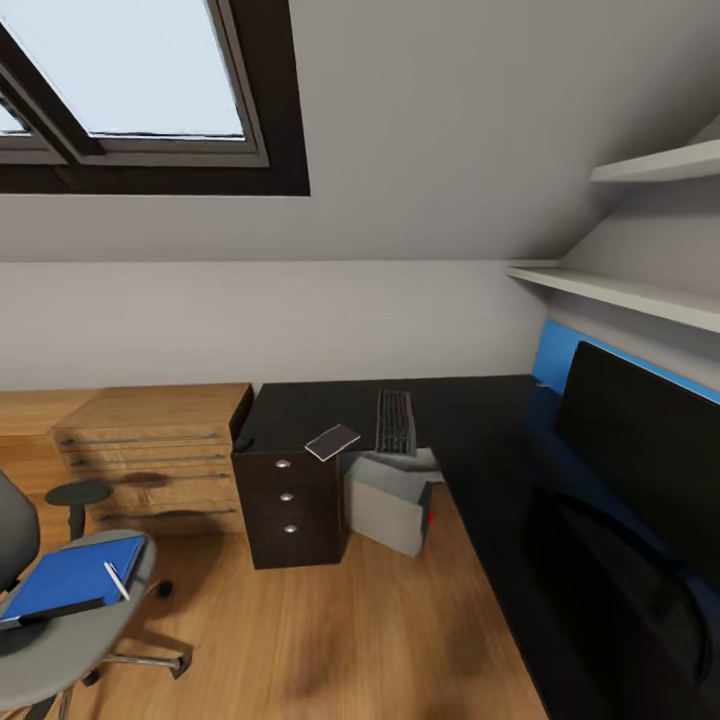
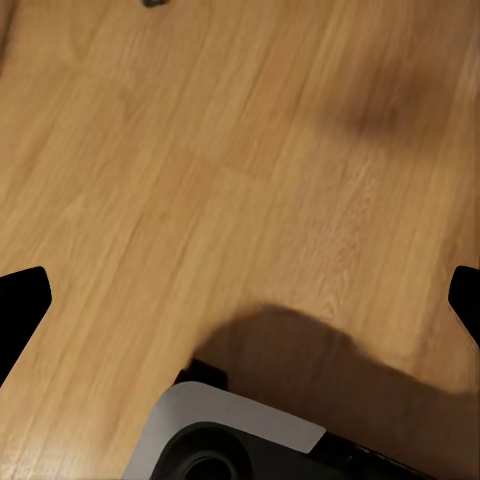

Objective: In the bedroom, organize the workspace by keeping the computer under the desk, ensuring the monitor is on the desk, placing the keyboard on the desk next to the monitor, placing the mouse on the desk next to the keyboard, moving the folder from the swivel chair onto the desk next to the mouse, stacking the notebook on top of the folder with the pen on top of the notebook, and positioning the swivel chair next to the desk.

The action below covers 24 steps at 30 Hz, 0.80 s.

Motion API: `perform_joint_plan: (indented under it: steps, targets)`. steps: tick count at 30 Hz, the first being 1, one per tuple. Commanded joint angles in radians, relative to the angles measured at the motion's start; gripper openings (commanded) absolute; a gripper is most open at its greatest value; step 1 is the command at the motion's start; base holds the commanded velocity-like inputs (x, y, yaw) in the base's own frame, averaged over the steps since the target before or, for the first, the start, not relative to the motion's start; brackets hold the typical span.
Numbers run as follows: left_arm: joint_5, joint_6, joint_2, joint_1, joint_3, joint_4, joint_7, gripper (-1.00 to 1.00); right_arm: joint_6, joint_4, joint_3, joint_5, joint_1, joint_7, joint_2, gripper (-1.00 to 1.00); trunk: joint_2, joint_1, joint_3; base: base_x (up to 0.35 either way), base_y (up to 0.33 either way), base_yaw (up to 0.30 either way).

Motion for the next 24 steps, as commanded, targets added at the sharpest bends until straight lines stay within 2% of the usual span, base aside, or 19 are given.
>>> perform_joint_plan:
  steps: [1,9,24]
  targets:
    - [0.003,0.000,0.000,-0.001,0.008,0.001,-0.010,1.00,-0.002,0.000,-0.009,0.007,-0.001,0.005,0.001,1.00,-0.001,0.001,-0.002,0.325,-0.067,0.000]
    - [0.003,0.000,0.000,-0.001,0.008,0.001,-0.010,1.00,-0.003,-0.001,-0.009,0.007,0.000,0.006,0.001,1.00,-0.001,0.001,-0.002,0.291,-0.101,0.000]
    - [0.003,-0.001,0.000,-0.001,0.008,0.001,-0.010,1.00,-0.002,-0.002,-0.007,0.008,0.000,0.007,0.000,1.00,-0.001,0.001,-0.002,0.327,0.011,0.000]
